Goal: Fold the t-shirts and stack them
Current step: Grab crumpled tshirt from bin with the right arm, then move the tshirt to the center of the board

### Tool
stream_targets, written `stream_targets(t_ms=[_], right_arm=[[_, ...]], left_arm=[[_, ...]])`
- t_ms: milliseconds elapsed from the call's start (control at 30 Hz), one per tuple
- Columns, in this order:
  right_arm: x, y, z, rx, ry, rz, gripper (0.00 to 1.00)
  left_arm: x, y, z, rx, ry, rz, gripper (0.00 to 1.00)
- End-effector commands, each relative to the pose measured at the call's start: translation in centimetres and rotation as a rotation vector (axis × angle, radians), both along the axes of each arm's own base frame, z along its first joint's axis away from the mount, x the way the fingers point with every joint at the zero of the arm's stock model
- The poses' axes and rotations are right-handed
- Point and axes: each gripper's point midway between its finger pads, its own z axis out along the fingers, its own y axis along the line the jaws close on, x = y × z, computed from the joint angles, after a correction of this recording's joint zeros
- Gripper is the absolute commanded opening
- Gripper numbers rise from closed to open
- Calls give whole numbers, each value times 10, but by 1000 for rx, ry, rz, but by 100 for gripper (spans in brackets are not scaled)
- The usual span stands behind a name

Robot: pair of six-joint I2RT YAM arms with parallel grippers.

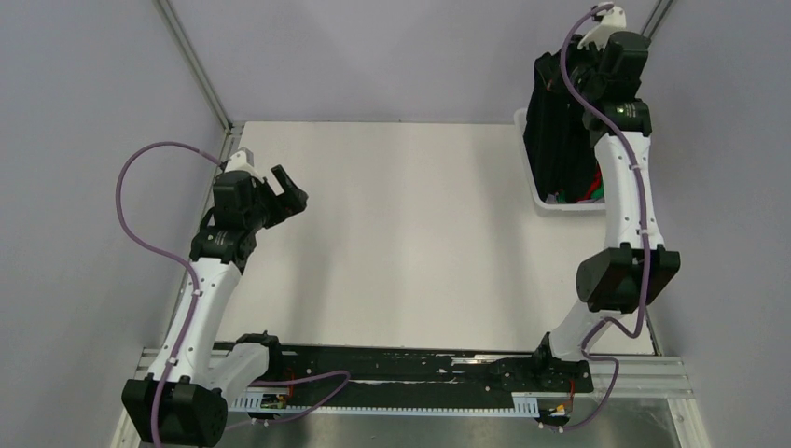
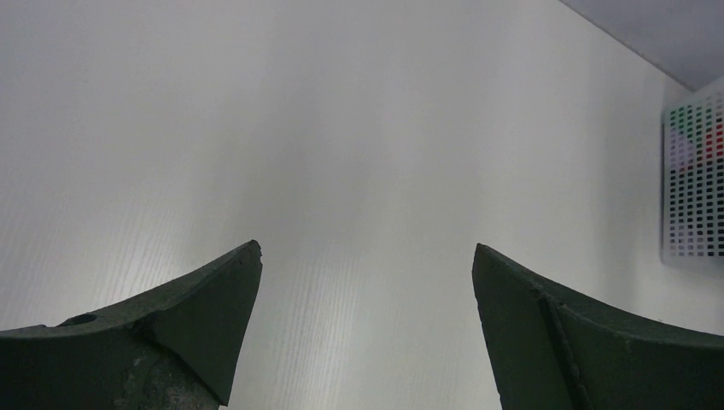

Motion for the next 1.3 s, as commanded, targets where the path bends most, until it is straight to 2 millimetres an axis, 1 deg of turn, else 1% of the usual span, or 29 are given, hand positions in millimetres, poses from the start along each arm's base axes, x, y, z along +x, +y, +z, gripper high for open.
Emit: stream_targets(t_ms=[0,67,133,200,300,400,467,533,600,700,767,867,933,967,1000,1067,1100,1167,1200,1267], right_arm=[[-78,71,107,21,-248,318,0],[-101,101,127,36,-294,430,0],[-118,125,145,65,-330,518,0],[-140,150,162,93,-367,638,0],[-168,182,182,130,-439,786,0],[-191,211,197,127,-535,875,0],[-207,226,211,117,-619,898,0],[-213,233,222,128,-683,884,0],[-212,235,225,149,-698,867,0],[-200,238,212,161,-661,855,0],[-194,242,204,172,-631,865,0],[-190,246,195,201,-578,880,0],[-187,248,186,206,-550,882,0],[-183,248,179,205,-527,874,0],[-179,247,170,199,-505,857,0],[-163,238,142,204,-423,777,0],[-147,232,109,206,-337,721,0],[-124,207,60,220,-216,565,0],[-111,191,21,220,-122,470,0],[-97,153,-47,212,28,290,0]], left_arm=[[1,5,21,-5,-88,30,100],[-1,9,20,-5,-91,57,100],[-4,11,19,-10,-94,78,100],[-6,11,20,-14,-101,79,100],[-7,9,22,-23,-109,66,100],[-7,6,23,-36,-104,61,100],[-8,7,22,-48,-97,72,100],[-9,8,21,-56,-89,87,100],[-12,11,19,-62,-81,116,100],[-17,18,15,-61,-62,163,100],[-20,22,16,-54,-60,186,100],[-23,27,19,-53,-68,215,100],[-23,27,18,-58,-68,222,100],[-24,27,17,-61,-65,223,100],[-24,27,14,-61,-53,224,100],[-25,27,8,-61,-31,225,100],[-25,27,6,-59,-22,227,100],[-25,27,-2,-53,8,226,100],[-24,27,-7,-49,31,226,100],[-23,25,-16,-43,66,219,100]])
